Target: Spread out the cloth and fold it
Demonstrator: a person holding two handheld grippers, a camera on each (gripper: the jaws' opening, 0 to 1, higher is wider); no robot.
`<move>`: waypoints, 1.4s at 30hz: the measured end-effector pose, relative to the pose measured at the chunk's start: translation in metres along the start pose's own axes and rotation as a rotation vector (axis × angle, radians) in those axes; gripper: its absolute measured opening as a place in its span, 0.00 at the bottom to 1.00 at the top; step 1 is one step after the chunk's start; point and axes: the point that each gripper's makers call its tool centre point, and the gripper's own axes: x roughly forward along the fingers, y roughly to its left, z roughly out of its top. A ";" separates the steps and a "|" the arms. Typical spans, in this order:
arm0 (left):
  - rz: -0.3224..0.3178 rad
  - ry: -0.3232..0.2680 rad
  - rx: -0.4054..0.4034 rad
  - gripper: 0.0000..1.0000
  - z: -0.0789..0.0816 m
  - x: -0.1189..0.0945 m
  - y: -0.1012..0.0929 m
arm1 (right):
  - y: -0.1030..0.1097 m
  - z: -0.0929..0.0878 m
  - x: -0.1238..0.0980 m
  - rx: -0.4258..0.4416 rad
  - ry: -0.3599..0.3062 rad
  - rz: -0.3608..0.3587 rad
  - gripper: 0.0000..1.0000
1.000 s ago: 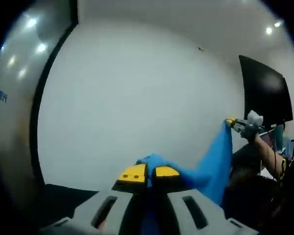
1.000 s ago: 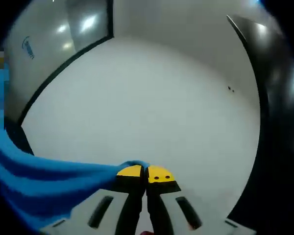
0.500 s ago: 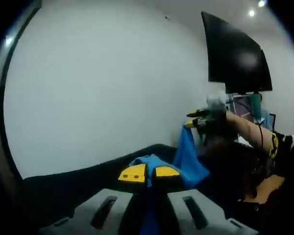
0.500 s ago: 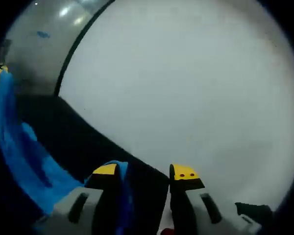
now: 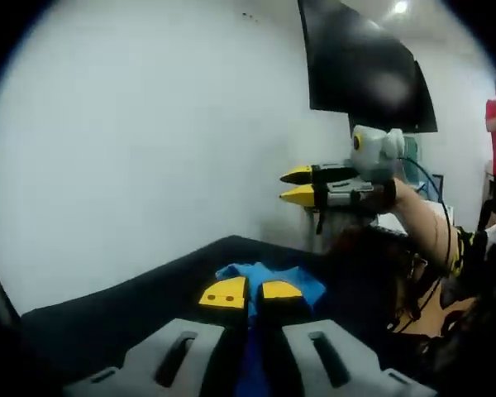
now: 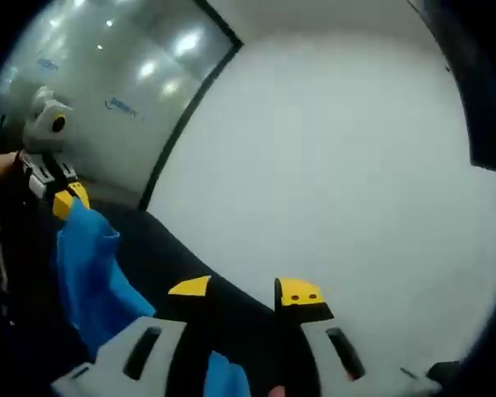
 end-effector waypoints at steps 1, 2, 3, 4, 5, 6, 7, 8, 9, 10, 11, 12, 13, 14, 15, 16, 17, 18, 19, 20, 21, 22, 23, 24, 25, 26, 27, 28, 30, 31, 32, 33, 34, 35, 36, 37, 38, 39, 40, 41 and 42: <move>-0.003 -0.003 -0.007 0.03 0.002 0.000 -0.001 | 0.027 0.008 -0.001 0.045 -0.045 0.101 0.34; -0.008 -0.006 -0.008 0.03 0.006 0.003 -0.004 | 0.057 0.018 -0.004 0.078 -0.092 0.210 0.37; -0.022 -0.009 0.000 0.03 0.009 0.005 -0.008 | 0.088 0.027 -0.008 0.085 -0.134 0.310 0.38; -0.033 -0.014 0.010 0.03 0.012 0.006 -0.012 | 0.117 0.032 -0.011 0.054 -0.159 0.385 0.38; -0.052 -0.023 0.025 0.03 0.017 0.008 -0.017 | 0.139 0.031 -0.009 -0.014 -0.163 0.424 0.38; -0.086 -0.039 0.033 0.03 0.022 0.008 -0.025 | 0.157 0.027 -0.007 -0.069 -0.153 0.444 0.41; -0.132 -0.055 0.040 0.03 0.027 0.006 -0.035 | 0.169 0.022 -0.001 -0.099 -0.134 0.440 0.42; -0.159 -0.059 0.031 0.03 0.030 0.004 -0.043 | 0.176 0.018 0.005 -0.122 -0.120 0.426 0.41; -0.186 -0.057 0.047 0.03 0.031 0.001 -0.050 | 0.177 0.017 0.012 -0.138 -0.128 0.395 0.39; -0.178 -0.039 0.065 0.03 0.029 0.000 -0.053 | 0.178 0.018 0.015 -0.141 -0.141 0.377 0.38; -0.167 -0.026 0.095 0.03 0.025 -0.002 -0.053 | 0.178 0.019 0.019 -0.148 -0.152 0.355 0.35; -0.160 -0.026 0.112 0.03 0.022 -0.003 -0.054 | 0.178 0.020 0.021 -0.145 -0.161 0.340 0.28; -0.156 -0.023 0.118 0.03 0.020 -0.004 -0.053 | 0.178 0.018 0.022 -0.141 -0.155 0.345 0.24; -0.156 -0.023 0.109 0.03 0.018 -0.006 -0.050 | 0.178 0.017 0.022 -0.129 -0.140 0.351 0.21; -0.163 -0.026 0.089 0.03 0.016 -0.008 -0.049 | 0.177 0.017 0.022 -0.100 -0.135 0.355 0.13; -0.171 -0.035 0.077 0.03 0.015 -0.010 -0.047 | 0.174 0.018 0.022 -0.071 -0.134 0.352 0.09; -0.178 -0.076 0.081 0.04 0.018 -0.013 -0.045 | 0.172 0.019 0.023 -0.064 -0.136 0.356 0.08; -0.175 -0.102 0.090 0.06 0.019 -0.015 -0.044 | 0.169 0.019 0.023 -0.056 -0.131 0.353 0.08; -0.148 -0.142 0.096 0.09 0.019 -0.020 -0.037 | 0.165 0.018 0.022 -0.048 -0.120 0.342 0.08; -0.124 -0.168 0.103 0.13 0.018 -0.025 -0.030 | 0.158 0.017 0.021 -0.052 -0.113 0.322 0.08; -0.098 -0.185 0.124 0.17 0.015 -0.031 -0.022 | 0.151 0.016 0.019 -0.057 -0.112 0.303 0.08; -0.067 -0.191 0.148 0.17 0.011 -0.036 -0.012 | 0.140 0.016 0.017 -0.042 -0.117 0.269 0.08; -0.038 -0.185 0.155 0.17 0.005 -0.041 0.000 | 0.129 0.019 0.014 -0.017 -0.136 0.238 0.08; -0.033 -0.185 0.155 0.17 -0.003 -0.045 0.008 | 0.118 0.022 0.010 0.004 -0.150 0.215 0.08; -0.013 -0.186 0.158 0.18 -0.012 -0.049 0.018 | 0.106 0.024 0.007 0.022 -0.152 0.184 0.08; 0.016 -0.170 0.182 0.21 -0.025 -0.051 0.030 | 0.095 0.028 0.002 0.043 -0.167 0.144 0.08; 0.029 -0.144 0.225 0.29 -0.042 -0.051 0.038 | 0.082 0.035 -0.004 0.059 -0.193 0.105 0.08; 0.032 -0.118 0.229 0.38 -0.056 -0.050 0.042 | 0.074 0.039 -0.008 0.067 -0.205 0.084 0.08; 0.018 -0.024 0.191 0.63 -0.102 -0.047 0.044 | 0.062 0.048 -0.015 0.067 -0.222 0.045 0.08; 0.018 0.007 0.168 0.72 -0.123 -0.044 0.041 | 0.059 0.050 -0.017 0.057 -0.223 0.035 0.08; 0.015 0.017 0.169 0.80 -0.141 -0.040 0.036 | 0.057 0.051 -0.018 0.048 -0.223 0.027 0.08; 0.017 0.016 0.176 0.88 -0.155 -0.034 0.029 | 0.055 0.053 -0.018 0.041 -0.222 0.019 0.08; 0.028 0.033 0.219 0.90 -0.170 -0.030 0.022 | 0.055 0.053 -0.018 0.038 -0.223 0.015 0.08; 0.063 0.037 0.277 0.88 -0.178 -0.024 0.018 | 0.054 0.055 -0.018 0.035 -0.227 0.011 0.08; 0.099 0.042 0.341 0.83 -0.184 -0.018 0.014 | 0.054 0.057 -0.017 0.034 -0.233 0.006 0.08; 0.116 0.041 0.403 0.77 -0.187 -0.010 0.008 | 0.053 0.059 -0.016 0.035 -0.238 0.002 0.08; 0.170 0.065 0.426 0.71 -0.191 -0.003 0.009 | 0.053 0.061 -0.015 0.037 -0.242 0.002 0.08; 0.226 0.097 0.453 0.62 -0.194 0.003 0.012 | 0.053 0.064 -0.013 0.043 -0.248 0.004 0.08; 0.272 0.098 0.487 0.57 -0.192 0.008 0.015 | 0.053 0.066 -0.013 0.046 -0.251 0.005 0.08; 0.303 0.078 0.504 0.53 -0.186 0.016 0.015 | 0.053 0.067 -0.013 0.051 -0.254 0.003 0.08; 0.341 0.067 0.490 0.52 -0.182 0.019 0.020 | 0.052 0.068 -0.014 0.053 -0.257 0.000 0.08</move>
